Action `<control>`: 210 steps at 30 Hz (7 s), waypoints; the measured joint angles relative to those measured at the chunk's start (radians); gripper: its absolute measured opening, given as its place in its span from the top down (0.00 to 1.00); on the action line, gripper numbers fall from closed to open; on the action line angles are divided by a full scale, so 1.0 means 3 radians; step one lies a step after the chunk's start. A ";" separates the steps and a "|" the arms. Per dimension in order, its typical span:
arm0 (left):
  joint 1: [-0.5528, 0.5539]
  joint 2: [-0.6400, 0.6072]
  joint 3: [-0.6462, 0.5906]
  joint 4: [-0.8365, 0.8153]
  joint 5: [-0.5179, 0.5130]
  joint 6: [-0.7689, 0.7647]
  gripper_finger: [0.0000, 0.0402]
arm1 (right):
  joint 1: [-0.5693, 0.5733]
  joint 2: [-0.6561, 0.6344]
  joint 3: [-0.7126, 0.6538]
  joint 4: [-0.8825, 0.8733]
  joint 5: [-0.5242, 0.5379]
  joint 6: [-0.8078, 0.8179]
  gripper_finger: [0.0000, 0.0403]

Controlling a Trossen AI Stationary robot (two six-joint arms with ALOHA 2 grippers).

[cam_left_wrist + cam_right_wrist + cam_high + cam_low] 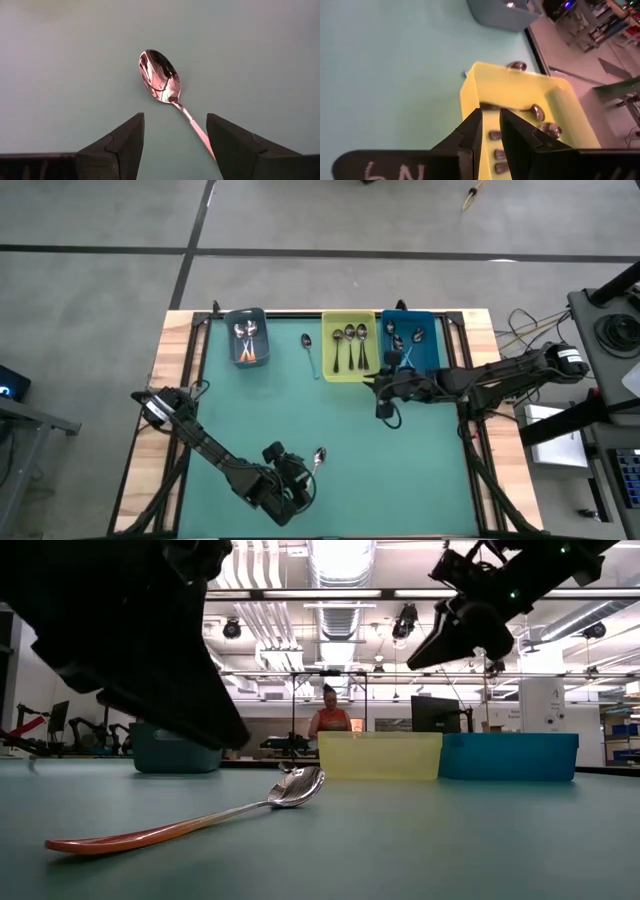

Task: Sort silverware by color (type)
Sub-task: Put the orange spoon into the green bin

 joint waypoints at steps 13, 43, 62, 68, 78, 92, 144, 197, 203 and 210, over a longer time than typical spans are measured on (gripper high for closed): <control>0.0003 0.0023 -0.0046 0.0060 0.0001 -0.0025 0.51 | 0.0000 -0.0037 0.0000 0.0128 -0.0006 -0.0002 0.85; 0.0011 0.0711 0.0593 -0.0165 0.0118 -0.0357 0.62 | 0.0017 -0.0037 -0.0094 0.0027 -0.0039 0.0260 0.85; 0.0014 0.0720 0.0595 -0.0313 0.0136 -0.0943 0.99 | 0.0017 -0.0037 -0.0094 0.0029 -0.0038 0.0251 0.85; 0.0017 0.0670 0.0594 -0.0359 0.0132 -0.1001 1.00 | 0.0017 -0.0037 -0.0094 0.0029 -0.0037 0.0262 0.85; 0.0053 0.0551 0.0576 -0.0610 0.0119 -0.1016 1.00 | 0.0017 -0.0039 -0.0094 0.0030 -0.0037 0.0274 0.85; 0.0257 0.0072 0.0582 -0.1803 0.0042 -0.1442 1.00 | 0.0016 -0.0040 -0.0095 0.0045 -0.0032 0.0285 0.85; 0.3550 -0.3112 -0.1565 -0.0889 -0.0460 0.1447 1.00 | -0.1252 -0.0036 -0.0095 0.1109 -0.1430 0.0315 0.85; 0.4587 -0.1795 -0.1571 0.0489 0.0352 0.1042 1.00 | -0.1876 -0.0034 -0.0350 0.1105 -0.1662 0.0127 0.85; 0.4587 -0.1711 -0.1571 0.0497 0.0353 0.1009 1.00 | -0.1876 -0.0034 -0.0365 0.1105 -0.1662 0.0110 0.85; 0.4587 -0.1621 -0.1571 0.0501 0.0353 0.0956 1.00 | -0.1876 -0.0034 -0.0370 0.1106 -0.1662 0.0099 0.85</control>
